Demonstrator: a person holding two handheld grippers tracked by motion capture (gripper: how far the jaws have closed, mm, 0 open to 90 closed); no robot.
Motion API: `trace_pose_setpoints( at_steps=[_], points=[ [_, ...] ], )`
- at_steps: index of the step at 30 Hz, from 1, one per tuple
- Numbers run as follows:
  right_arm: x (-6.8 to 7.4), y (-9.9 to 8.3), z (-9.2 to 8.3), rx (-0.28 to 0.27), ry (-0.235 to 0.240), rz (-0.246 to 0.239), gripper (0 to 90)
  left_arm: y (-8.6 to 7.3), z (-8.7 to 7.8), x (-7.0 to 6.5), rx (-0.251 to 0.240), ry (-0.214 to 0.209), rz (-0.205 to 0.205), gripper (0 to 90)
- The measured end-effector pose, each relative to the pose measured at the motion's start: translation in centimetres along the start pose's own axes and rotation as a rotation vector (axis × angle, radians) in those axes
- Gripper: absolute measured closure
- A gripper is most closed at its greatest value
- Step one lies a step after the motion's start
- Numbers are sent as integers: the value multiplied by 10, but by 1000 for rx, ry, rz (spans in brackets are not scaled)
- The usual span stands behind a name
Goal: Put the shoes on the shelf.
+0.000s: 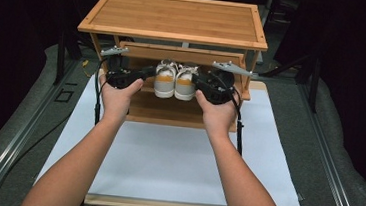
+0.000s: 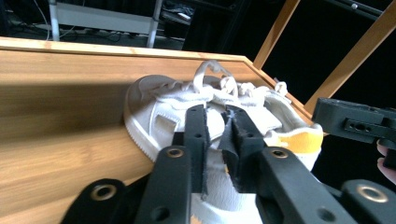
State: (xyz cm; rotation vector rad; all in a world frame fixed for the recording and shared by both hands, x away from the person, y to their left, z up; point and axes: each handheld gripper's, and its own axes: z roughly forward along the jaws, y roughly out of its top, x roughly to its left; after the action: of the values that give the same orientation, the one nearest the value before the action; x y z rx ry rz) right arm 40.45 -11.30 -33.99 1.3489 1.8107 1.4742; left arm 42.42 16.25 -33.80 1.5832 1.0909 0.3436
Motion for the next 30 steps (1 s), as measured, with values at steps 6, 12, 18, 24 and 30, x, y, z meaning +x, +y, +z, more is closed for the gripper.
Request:
trace_pose_setpoints(
  at_steps=[6, 12, 18, 24, 30],
  points=[
    [-9, -13, -1, 16, -26, 13, 864, -12, 2, 10, 31, 26, -13, 896],
    [-16, -25, 3, 39, -19, 44, 895, -22, 9, 12, 40, 2, -18, 900],
    [-17, -27, 6, 30, -15, 62, 897, -24, 11, 11, 55, 23, -3, 900],
    [-13, -29, 9, 30, -10, 72, 900, -25, 13, 8, 56, 32, 8, 900],
    [-11, -29, 10, 23, -18, 79, 900, -25, 14, 8, 53, 18, -5, 900]
  ],
)
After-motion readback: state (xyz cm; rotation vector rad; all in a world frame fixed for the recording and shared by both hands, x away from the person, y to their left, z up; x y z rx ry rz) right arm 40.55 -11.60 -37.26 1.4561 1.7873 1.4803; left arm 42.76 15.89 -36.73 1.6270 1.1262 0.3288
